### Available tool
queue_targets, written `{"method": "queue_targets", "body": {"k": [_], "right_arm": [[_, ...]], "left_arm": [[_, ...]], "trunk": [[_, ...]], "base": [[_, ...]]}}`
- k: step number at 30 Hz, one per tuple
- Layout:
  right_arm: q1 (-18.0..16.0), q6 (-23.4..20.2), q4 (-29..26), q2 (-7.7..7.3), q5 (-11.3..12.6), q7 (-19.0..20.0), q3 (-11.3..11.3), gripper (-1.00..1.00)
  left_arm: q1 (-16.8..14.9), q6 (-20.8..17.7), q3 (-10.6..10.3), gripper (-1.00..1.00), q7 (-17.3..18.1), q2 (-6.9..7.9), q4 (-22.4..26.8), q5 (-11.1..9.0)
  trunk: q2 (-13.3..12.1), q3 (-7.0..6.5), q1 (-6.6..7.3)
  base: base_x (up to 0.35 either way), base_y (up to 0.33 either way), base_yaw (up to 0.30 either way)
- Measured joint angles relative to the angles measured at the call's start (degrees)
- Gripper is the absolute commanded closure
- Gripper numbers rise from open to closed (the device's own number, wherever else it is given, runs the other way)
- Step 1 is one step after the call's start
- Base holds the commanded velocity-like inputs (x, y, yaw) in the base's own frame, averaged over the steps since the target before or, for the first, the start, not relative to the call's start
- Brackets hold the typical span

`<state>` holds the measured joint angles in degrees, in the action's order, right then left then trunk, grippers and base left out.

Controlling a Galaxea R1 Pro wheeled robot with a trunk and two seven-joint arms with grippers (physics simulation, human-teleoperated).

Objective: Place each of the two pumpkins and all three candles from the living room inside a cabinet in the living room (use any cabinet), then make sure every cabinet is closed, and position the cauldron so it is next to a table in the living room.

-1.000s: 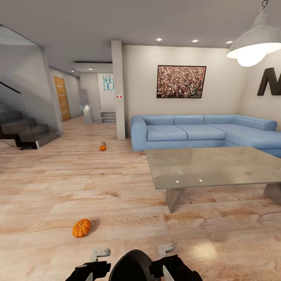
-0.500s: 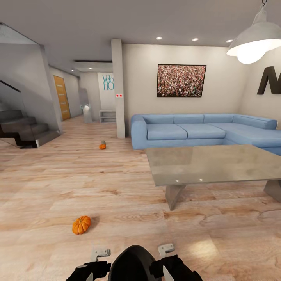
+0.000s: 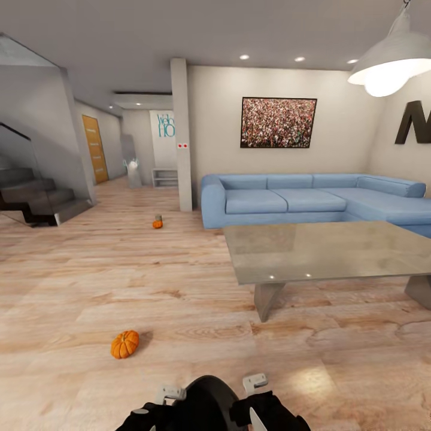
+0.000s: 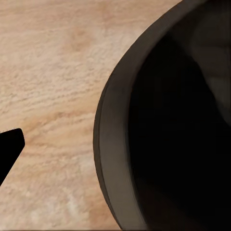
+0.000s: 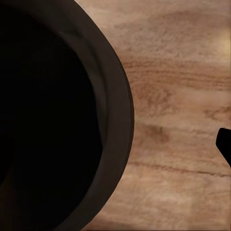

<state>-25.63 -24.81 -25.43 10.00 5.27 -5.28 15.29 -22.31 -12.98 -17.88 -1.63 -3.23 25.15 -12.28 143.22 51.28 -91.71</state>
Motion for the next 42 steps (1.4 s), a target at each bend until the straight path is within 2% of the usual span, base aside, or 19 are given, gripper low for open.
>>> {"method": "queue_targets", "body": {"k": [5,24,28,31,34,37,42], "right_arm": [[0.0,0.0,0.0,0.0,0.0,0.0,0.0,-1.0],[0.0,0.33,-1.12,0.0,-0.03,0.01,0.09,-1.0],[-0.39,0.14,-2.73,0.0,0.03,-0.01,0.12,-1.0],[-1.3,-0.09,-3.14,0.0,0.05,0.0,0.13,-1.0],[-2.02,-0.22,-3.17,0.0,1.4,0.01,0.12,-1.0],[-2.23,-0.21,-2.76,0.0,2.91,0.02,0.12,-1.0],[-2.35,-0.2,-2.42,0.0,3.82,0.02,0.18,-1.0]], "left_arm": [[0.01,0.1,-0.27,-1.0,0.09,-0.06,0.04,0.0],[-0.04,-0.08,-0.42,-1.0,0.19,-0.38,0.43,-0.14],[-0.28,-0.76,-0.54,-1.0,0.28,-0.63,0.55,-0.14],[-1.73,-1.68,-0.59,-1.0,0.3,-0.82,0.57,-0.1],[-4.11,-2.32,-0.55,-1.0,0.27,-0.85,0.24,-0.05],[-4.84,-2.3,-0.54,-1.0,0.26,-0.86,0.14,-0.1],[-5.24,-2.24,-0.46,-1.0,0.22,-0.86,0.17,-0.38]], "trunk": [[0.07,1.11,-0.13],[0.07,1.11,-0.13],[0.12,1.99,-0.23],[0.13,2.0,-0.23],[0.13,2.0,-0.23],[0.13,2.0,-0.23],[0.13,2.0,-0.23]], "base": [[0.0,0.0,0.0],[0.0,0.0,0.0],[0.0,0.0,0.0],[0.0,0.0,0.0],[0.0,0.0,0.0],[0.0,0.0,0.0],[0.0,0.0,0.0]]}}
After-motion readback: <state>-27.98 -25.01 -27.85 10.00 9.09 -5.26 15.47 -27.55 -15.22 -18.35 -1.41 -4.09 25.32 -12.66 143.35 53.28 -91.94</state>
